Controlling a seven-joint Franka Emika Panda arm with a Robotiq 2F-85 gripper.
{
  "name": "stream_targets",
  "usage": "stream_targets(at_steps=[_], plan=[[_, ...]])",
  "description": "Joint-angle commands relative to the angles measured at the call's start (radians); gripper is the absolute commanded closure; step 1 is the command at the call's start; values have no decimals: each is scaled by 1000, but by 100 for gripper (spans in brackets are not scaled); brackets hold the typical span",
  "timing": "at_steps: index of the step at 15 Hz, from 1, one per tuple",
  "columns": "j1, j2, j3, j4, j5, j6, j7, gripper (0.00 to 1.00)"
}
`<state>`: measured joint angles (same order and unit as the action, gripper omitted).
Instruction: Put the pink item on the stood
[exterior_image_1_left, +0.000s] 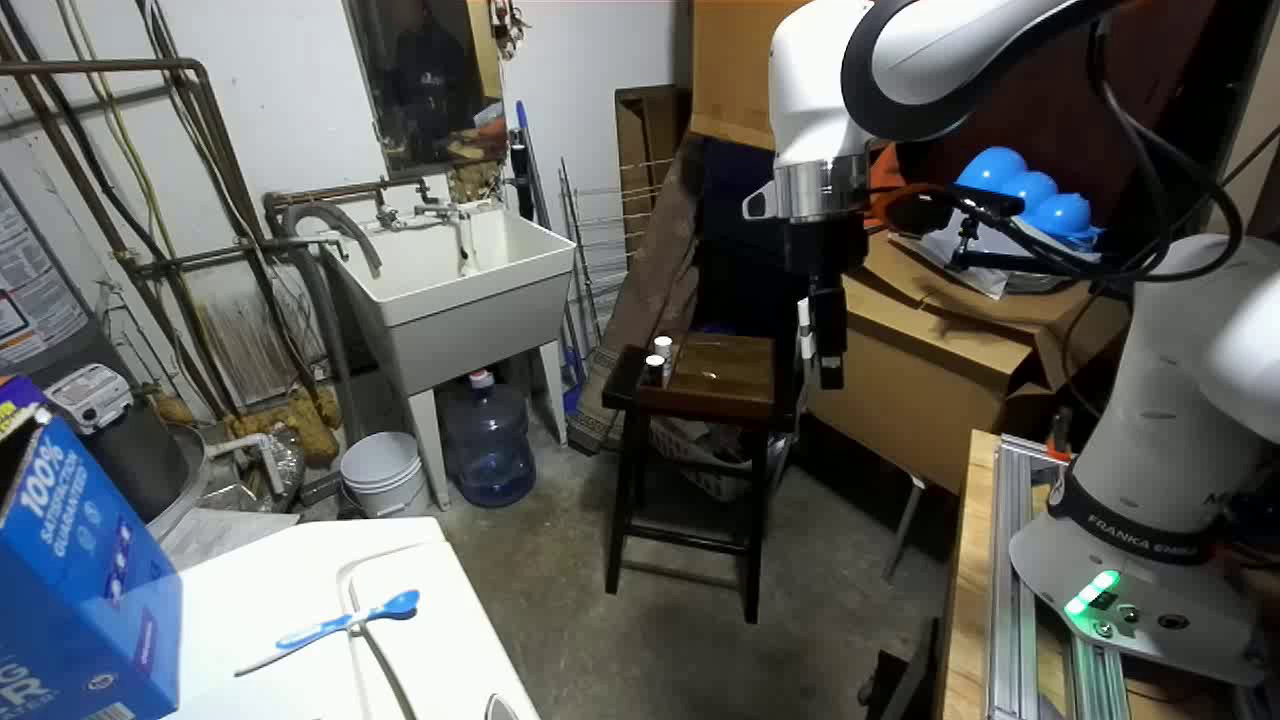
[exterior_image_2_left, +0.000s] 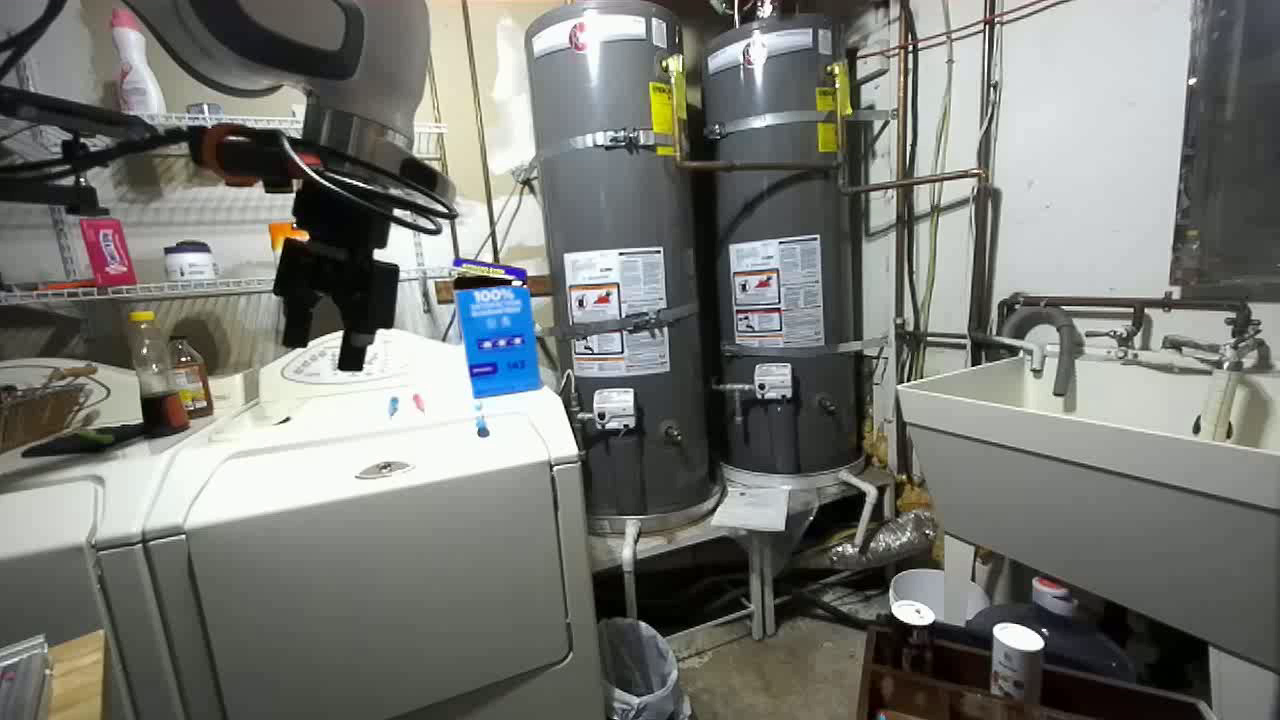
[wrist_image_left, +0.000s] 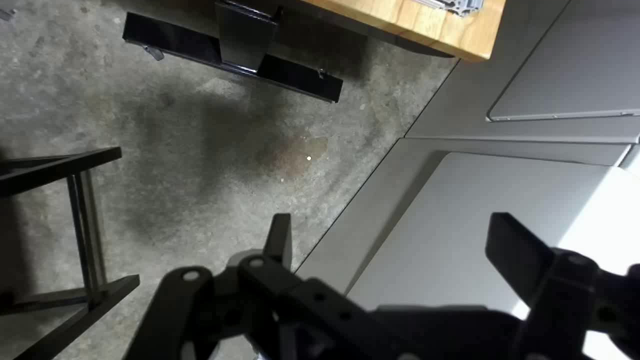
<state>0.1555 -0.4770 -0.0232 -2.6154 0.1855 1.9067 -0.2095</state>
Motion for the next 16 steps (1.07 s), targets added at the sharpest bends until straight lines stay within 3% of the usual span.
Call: stream_targets(at_steps=[1,9,16], plan=[[-14,0,13,2,5,-4,-5,0],[-18,-7,18,-1,-2,-1,5,0],[81,197,205,188,-15,197,113,0]])
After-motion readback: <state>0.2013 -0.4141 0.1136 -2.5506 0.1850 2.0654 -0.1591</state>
